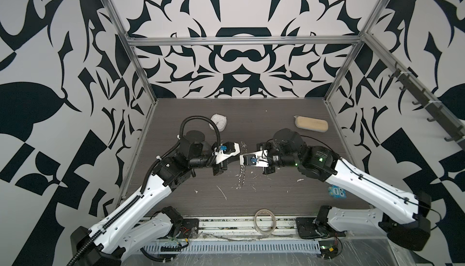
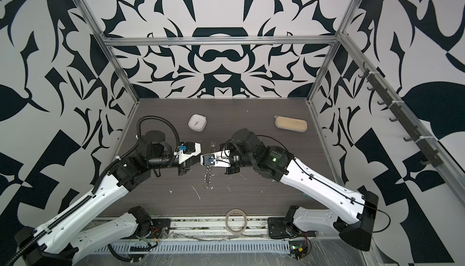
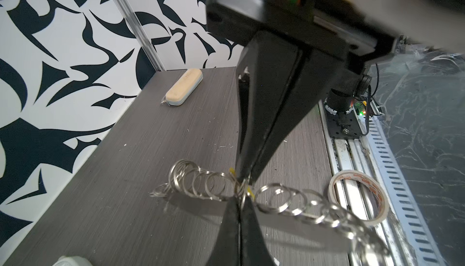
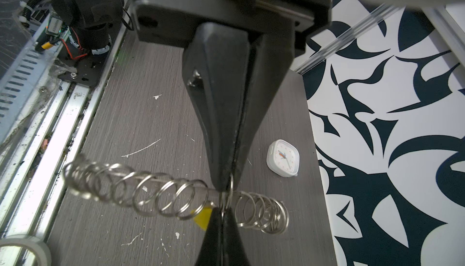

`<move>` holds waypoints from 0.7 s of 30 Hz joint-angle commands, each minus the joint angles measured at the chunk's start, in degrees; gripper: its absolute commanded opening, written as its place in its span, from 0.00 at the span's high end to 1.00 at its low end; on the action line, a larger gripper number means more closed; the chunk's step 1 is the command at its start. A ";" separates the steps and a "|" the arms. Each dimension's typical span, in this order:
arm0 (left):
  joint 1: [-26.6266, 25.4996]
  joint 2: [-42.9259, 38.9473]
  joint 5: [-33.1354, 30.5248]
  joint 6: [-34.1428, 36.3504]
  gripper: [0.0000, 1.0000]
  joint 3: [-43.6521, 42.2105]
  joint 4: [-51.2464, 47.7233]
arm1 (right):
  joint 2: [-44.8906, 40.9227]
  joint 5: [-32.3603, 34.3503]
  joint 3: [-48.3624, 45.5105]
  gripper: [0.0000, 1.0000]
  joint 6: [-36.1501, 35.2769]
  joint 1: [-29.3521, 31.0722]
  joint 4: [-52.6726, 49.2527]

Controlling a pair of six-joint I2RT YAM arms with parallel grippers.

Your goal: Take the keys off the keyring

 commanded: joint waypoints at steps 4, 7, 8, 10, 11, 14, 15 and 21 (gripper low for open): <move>-0.10 -1.81 -1.09 2.95 1.00 1.41 0.74 | -0.80 0.33 2.14 1.00 1.34 0.47 2.21; -0.11 -3.11 0.28 0.03 1.00 0.67 4.76 | -1.91 0.66 -1.41 0.93 1.95 0.43 5.84; -0.09 -2.99 0.97 -0.52 1.00 1.17 4.60 | -2.18 0.79 -2.26 0.84 2.23 0.47 7.14; -0.06 -2.63 1.49 -0.54 1.00 1.99 3.18 | -2.47 1.25 -2.87 0.74 2.95 0.45 8.28; -0.11 -2.69 1.41 -0.37 1.00 2.06 2.64 | -2.49 1.50 -2.77 0.71 3.21 0.44 8.29; -0.11 -3.45 0.91 -0.09 1.00 1.12 2.67 | -2.82 2.49 -2.81 0.68 3.14 0.45 8.28; -0.04 -3.66 0.77 -0.13 1.00 0.96 2.57 | -3.00 2.80 -2.93 0.68 3.11 0.39 8.30; -0.03 -3.81 0.59 -0.48 1.00 0.91 2.69 | -3.20 2.97 -3.73 0.75 3.11 0.35 8.47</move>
